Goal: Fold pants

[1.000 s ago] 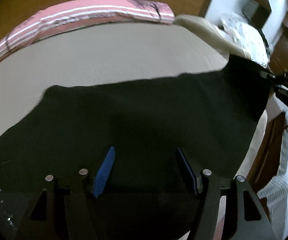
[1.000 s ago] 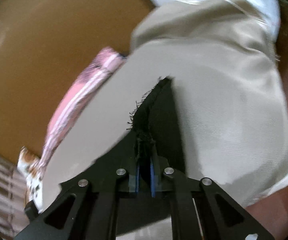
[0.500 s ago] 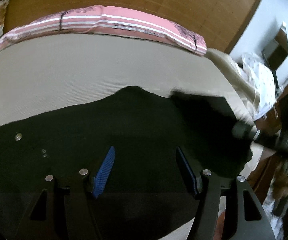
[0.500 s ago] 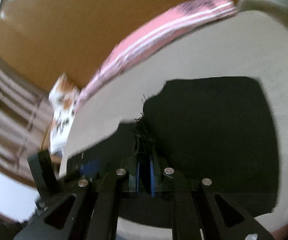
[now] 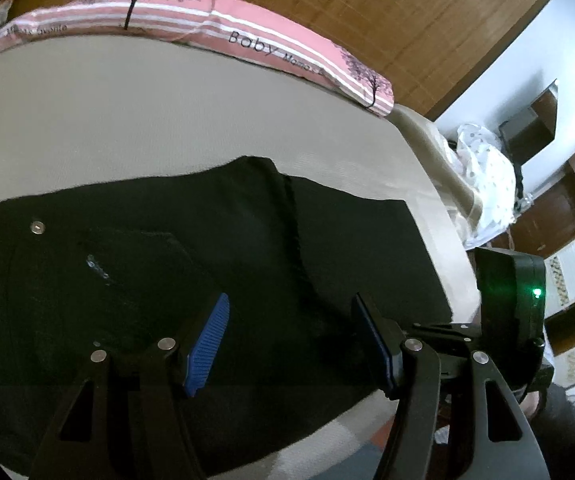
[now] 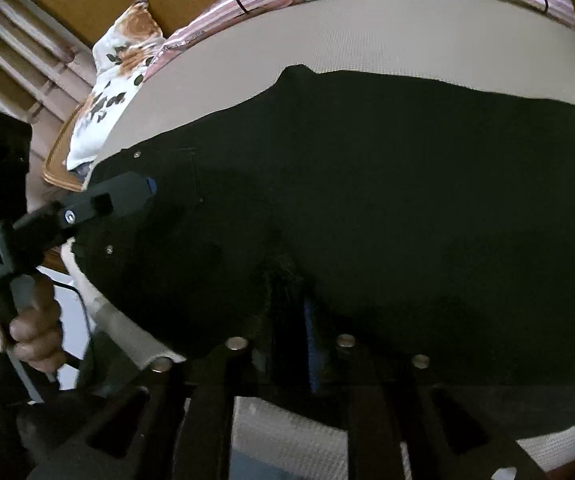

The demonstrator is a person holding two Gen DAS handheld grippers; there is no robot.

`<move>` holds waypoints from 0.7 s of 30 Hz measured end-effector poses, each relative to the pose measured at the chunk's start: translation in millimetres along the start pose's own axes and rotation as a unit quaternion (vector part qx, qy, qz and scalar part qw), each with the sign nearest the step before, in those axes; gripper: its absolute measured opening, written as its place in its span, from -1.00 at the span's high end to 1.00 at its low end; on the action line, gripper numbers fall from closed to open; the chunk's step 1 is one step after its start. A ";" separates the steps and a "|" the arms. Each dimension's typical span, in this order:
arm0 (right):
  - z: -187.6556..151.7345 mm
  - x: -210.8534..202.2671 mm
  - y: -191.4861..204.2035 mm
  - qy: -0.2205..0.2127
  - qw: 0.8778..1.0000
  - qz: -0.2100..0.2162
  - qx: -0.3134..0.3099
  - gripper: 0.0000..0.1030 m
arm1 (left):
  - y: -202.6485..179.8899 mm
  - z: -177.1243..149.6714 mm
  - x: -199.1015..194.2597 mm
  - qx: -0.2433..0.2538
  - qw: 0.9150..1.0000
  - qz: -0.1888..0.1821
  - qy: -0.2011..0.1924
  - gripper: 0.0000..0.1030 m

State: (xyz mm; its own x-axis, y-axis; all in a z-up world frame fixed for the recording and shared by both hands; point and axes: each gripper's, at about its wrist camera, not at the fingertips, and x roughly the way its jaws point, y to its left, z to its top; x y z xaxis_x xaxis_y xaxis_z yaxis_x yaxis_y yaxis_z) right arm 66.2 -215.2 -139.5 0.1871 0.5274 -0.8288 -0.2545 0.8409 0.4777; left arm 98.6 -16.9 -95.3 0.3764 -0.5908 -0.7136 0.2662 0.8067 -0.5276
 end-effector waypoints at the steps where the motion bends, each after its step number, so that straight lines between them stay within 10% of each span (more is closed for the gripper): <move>1: 0.7 -5.2 -0.3 -0.001 1.000 0.004 0.001 0.41 | -1.3 0.0 -0.1 -0.006 1.000 -0.008 0.003 -0.25; 12: -2.5 -89.1 -47.4 -0.111 0.990 -0.030 0.078 0.17 | -6.6 -12.8 40.9 -0.117 0.981 -0.085 0.130 -0.25; 21: -7.7 -93.0 -71.5 -0.136 0.982 -0.023 0.126 0.17 | 2.4 -24.7 62.8 -0.184 0.965 -0.078 0.172 -0.21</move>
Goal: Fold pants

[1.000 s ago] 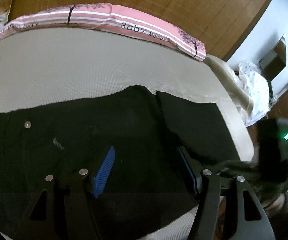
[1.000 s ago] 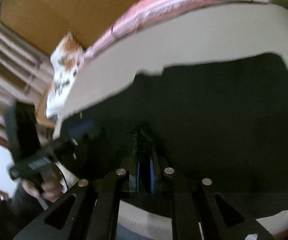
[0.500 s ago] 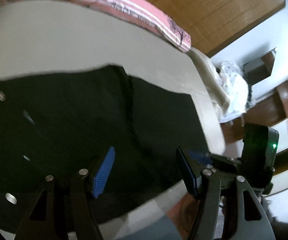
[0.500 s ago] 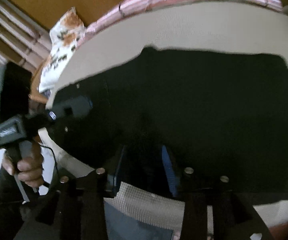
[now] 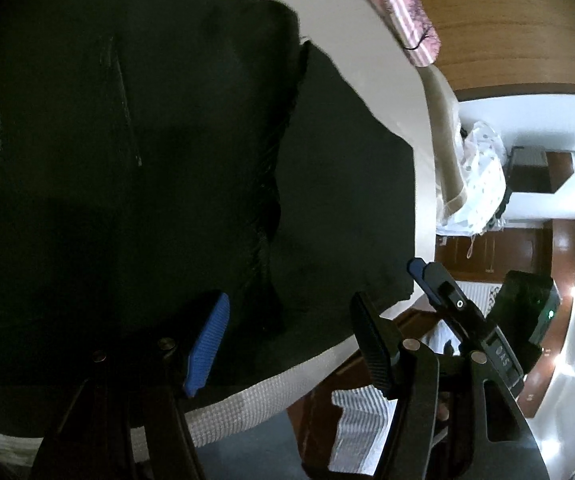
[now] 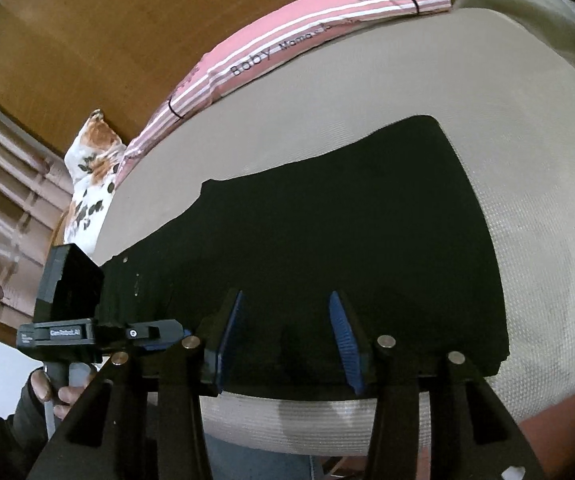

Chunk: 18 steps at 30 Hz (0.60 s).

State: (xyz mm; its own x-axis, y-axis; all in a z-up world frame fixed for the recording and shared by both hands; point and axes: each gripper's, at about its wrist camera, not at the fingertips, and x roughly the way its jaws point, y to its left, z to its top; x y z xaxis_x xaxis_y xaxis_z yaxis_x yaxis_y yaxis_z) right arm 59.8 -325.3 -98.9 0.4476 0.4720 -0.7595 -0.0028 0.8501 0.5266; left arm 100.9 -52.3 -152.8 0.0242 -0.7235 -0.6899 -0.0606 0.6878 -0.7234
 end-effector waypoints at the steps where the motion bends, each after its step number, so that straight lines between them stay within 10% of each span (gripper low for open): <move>1: -1.3 1.5 -0.7 0.001 1.000 0.001 -0.001 0.17 | -0.7 0.3 0.8 -0.003 1.000 -0.002 0.000 -0.21; 11: -5.3 6.9 -13.0 0.001 1.000 0.013 0.018 0.17 | -10.3 -2.0 24.8 -0.021 0.999 -0.041 0.021 -0.18; 12: -5.4 6.7 -14.7 -0.001 1.000 0.016 0.021 0.17 | -9.8 -1.9 24.6 -0.025 0.999 -0.040 0.017 -0.10; 14: -5.4 6.6 -18.0 0.000 1.000 0.013 0.026 0.17 | -10.0 -1.6 28.9 -0.025 0.999 -0.017 0.014 0.69; 18: -6.0 6.9 -21.3 0.000 1.000 -0.006 0.030 0.17 | -6.5 -3.2 30.6 -0.035 0.999 -0.006 0.004 0.80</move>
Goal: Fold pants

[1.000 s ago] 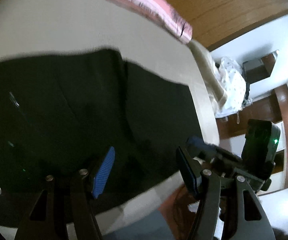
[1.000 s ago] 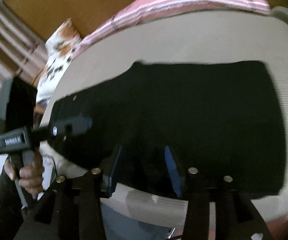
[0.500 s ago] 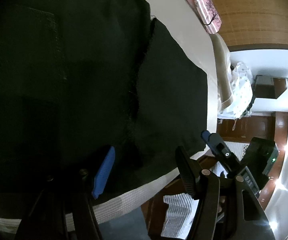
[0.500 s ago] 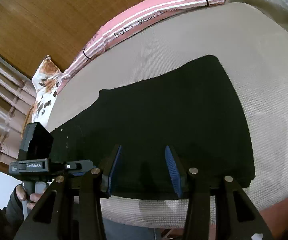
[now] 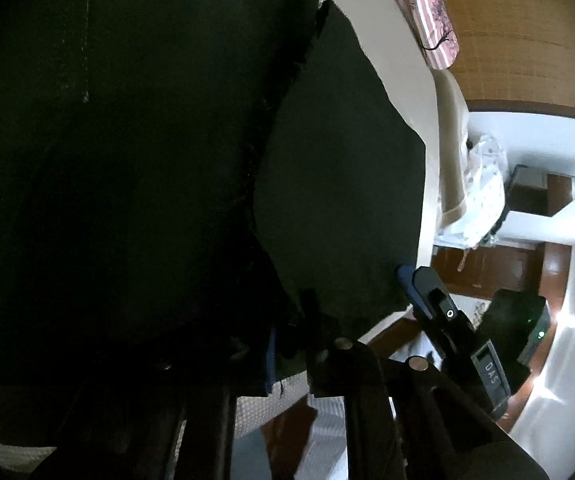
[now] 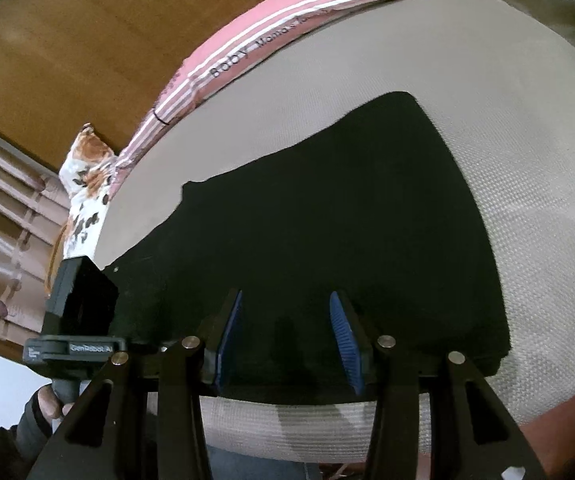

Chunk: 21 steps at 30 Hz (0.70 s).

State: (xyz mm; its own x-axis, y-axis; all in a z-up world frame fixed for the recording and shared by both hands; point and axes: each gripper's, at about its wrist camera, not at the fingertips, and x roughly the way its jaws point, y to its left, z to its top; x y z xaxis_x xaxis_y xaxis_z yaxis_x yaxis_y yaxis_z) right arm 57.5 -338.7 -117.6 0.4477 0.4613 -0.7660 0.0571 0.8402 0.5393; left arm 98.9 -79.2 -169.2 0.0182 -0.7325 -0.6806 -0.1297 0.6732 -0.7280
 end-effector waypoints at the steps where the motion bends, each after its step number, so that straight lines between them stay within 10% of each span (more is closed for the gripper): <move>1: -0.2 -0.4 0.2 -0.001 1.000 -0.007 -0.002 0.17 | -3.6 -1.5 -0.5 0.006 1.000 0.008 -0.004 0.82; 9: -4.1 2.4 14.5 -0.006 0.989 -0.133 -0.064 0.17 | -36.6 -15.4 -15.3 0.080 0.994 0.063 -0.033 0.84; 21: -14.9 25.5 21.2 0.020 0.980 -0.169 -0.106 0.01 | -5.5 -11.8 -8.2 0.024 0.996 0.082 -0.007 0.82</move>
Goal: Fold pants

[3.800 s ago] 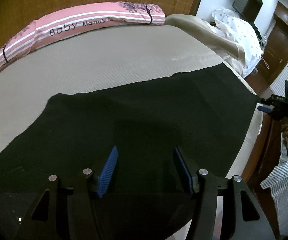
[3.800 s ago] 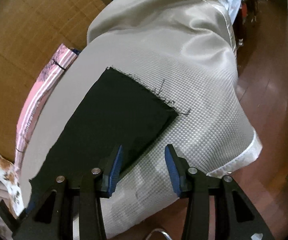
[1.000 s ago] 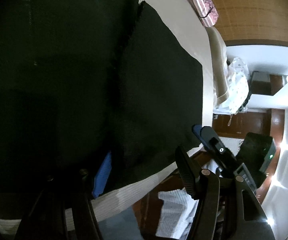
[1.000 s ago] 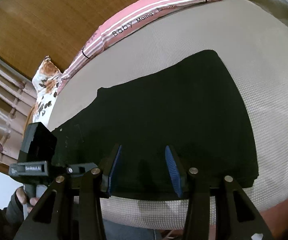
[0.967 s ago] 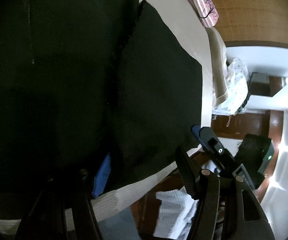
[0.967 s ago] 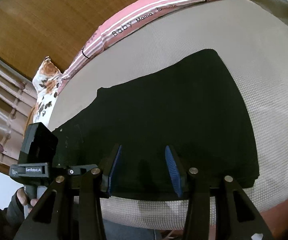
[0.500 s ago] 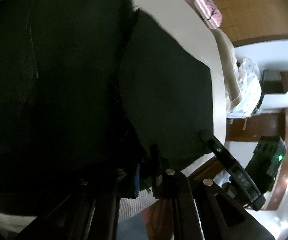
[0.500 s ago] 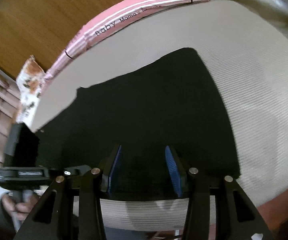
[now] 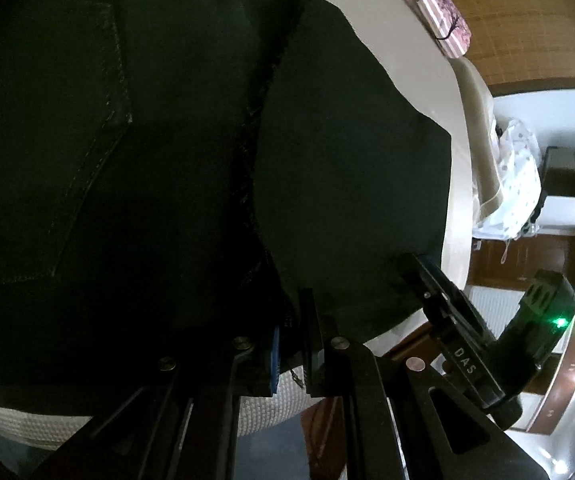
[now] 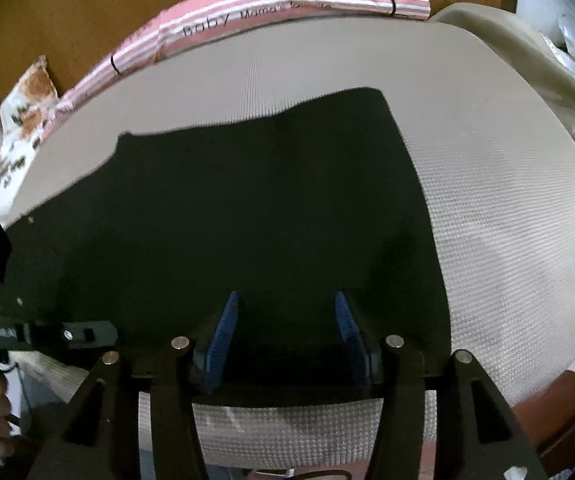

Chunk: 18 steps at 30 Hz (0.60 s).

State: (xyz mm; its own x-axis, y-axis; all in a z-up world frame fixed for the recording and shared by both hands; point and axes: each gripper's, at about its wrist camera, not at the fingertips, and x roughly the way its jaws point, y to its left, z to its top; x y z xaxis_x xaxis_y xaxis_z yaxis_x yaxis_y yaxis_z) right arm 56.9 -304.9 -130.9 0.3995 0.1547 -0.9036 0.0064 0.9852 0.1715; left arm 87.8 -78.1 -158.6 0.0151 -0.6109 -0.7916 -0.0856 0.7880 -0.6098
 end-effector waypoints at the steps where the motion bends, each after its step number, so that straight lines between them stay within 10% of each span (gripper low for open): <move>1: -0.3 0.1 0.8 0.001 1.000 0.000 -0.004 -0.05 | -1.1 0.0 0.0 0.001 1.000 0.001 0.001 0.80; 18: 90.4 16.2 -27.2 -0.035 0.999 -0.034 0.009 0.10 | 0.7 0.6 -12.8 0.020 1.000 0.022 0.007 0.53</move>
State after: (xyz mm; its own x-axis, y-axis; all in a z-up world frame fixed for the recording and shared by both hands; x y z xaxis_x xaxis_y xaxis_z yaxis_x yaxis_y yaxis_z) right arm 146.1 -335.9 -114.7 0.4606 0.0818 -0.8839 0.0521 0.9915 0.1189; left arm 88.1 -69.7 -148.9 -0.0008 -0.5757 -0.8177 -0.0469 0.8168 -0.5750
